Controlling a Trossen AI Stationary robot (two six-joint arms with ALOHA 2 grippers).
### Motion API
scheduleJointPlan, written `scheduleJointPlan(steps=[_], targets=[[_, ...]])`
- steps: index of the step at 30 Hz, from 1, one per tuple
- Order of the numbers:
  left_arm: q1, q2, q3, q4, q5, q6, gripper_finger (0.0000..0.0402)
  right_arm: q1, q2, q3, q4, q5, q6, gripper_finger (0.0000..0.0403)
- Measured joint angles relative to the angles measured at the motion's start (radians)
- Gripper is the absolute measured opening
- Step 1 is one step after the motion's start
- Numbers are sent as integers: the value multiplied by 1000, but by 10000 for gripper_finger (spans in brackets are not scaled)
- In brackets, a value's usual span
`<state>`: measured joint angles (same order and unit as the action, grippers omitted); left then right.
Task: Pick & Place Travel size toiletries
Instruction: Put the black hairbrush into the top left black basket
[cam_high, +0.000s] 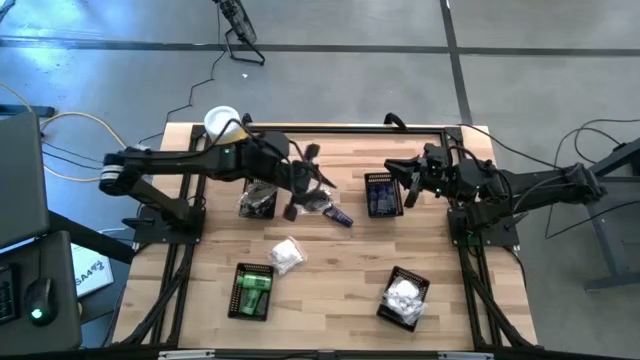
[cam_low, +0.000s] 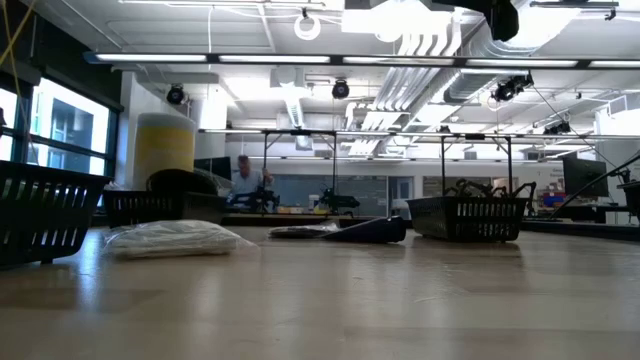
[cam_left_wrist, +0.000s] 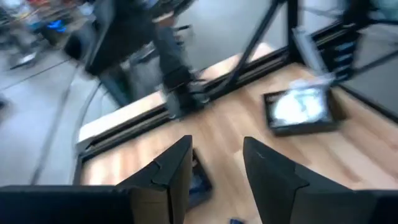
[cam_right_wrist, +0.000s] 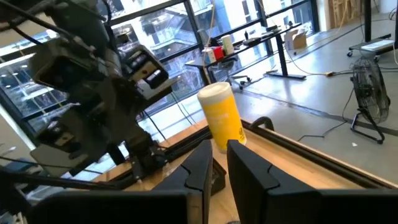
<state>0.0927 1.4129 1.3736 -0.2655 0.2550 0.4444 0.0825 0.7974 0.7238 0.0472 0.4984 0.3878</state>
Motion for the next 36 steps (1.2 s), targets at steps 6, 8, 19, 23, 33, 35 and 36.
scheduleJointPlan(steps=[6,8,19,23,33,35,36], targets=[[36,-77,-72,18,-158,-4,138,-6,0,0,17,-4,0,42],[40,-86,-74,4,-247,1,138,-6,0,0,14,-6,0,42],[51,-35,-77,-147,-404,105,138,-6,0,0,2,-9,0,42],[51,13,-76,-153,-404,101,138,-6,0,0,0,-11,0,42],[52,76,-76,-165,-396,46,138,7,0,0,-31,-11,0,42],[52,76,-76,-169,-396,49,138,14,0,0,-38,-11,0,42],[52,76,-76,-174,-396,54,138,19,0,0,-42,-11,0,42]])
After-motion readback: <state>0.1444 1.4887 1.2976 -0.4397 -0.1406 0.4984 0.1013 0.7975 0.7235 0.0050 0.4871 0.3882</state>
